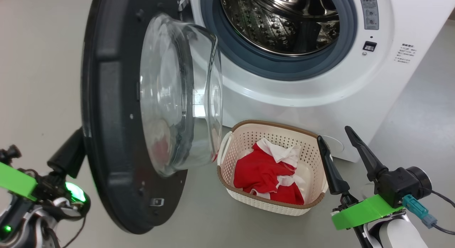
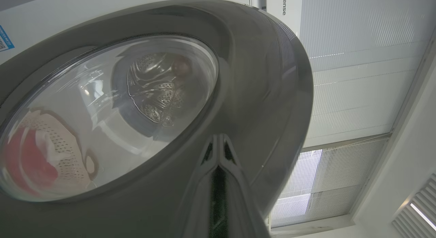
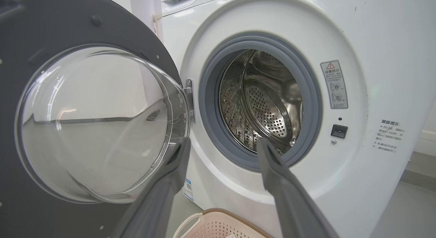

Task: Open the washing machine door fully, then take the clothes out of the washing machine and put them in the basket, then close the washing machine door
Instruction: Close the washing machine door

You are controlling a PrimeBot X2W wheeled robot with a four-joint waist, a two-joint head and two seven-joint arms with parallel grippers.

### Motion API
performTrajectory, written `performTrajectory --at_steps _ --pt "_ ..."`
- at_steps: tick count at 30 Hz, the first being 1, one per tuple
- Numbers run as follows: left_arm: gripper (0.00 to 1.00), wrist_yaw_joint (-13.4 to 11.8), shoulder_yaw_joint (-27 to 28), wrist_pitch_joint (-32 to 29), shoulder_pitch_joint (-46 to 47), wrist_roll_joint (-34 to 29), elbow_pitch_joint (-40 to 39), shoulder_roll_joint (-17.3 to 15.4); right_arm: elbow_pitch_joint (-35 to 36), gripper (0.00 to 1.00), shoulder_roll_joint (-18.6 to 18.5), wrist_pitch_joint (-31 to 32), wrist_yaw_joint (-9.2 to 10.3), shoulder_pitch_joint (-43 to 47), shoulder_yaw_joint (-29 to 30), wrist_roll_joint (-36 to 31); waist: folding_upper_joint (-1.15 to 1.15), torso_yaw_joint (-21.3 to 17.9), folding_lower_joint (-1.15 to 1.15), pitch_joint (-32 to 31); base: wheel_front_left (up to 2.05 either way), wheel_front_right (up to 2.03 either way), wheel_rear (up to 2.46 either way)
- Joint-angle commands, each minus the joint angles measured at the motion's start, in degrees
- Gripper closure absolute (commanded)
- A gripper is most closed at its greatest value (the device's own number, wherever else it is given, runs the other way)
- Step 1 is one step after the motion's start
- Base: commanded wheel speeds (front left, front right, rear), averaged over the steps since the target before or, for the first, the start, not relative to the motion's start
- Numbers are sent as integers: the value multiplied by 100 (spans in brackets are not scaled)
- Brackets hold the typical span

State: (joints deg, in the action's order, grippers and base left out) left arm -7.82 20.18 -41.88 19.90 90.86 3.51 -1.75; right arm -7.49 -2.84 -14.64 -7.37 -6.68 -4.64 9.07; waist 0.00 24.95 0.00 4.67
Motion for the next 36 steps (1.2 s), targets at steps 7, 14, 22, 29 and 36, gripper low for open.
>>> performTrajectory --at_steps 7,14,22,29,36 --pt "100 -129 -438 222 -278 364 -712 -113 152 0 -4 -36 -12 -192 -137 67 0 -172 0 28 0 0 0" --pt "100 -165 -779 450 -392 555 -927 -113 149 0 -4 -36 -12 -223 -157 111 0 -368 0 56 0 0 0" --pt "100 -131 -1050 559 -382 674 -972 -113 144 0 -4 -36 -12 -255 -162 127 0 -637 0 113 0 0 0" --pt "100 -52 -1185 666 -350 729 -928 -113 155 0 -4 -36 -12 -283 -147 119 0 -931 0 196 0 0 0" --pt "100 18 -1232 712 -328 736 -855 -113 173 0 -4 -36 -12 -303 -104 97 0 -1003 0 237 0 0 0"
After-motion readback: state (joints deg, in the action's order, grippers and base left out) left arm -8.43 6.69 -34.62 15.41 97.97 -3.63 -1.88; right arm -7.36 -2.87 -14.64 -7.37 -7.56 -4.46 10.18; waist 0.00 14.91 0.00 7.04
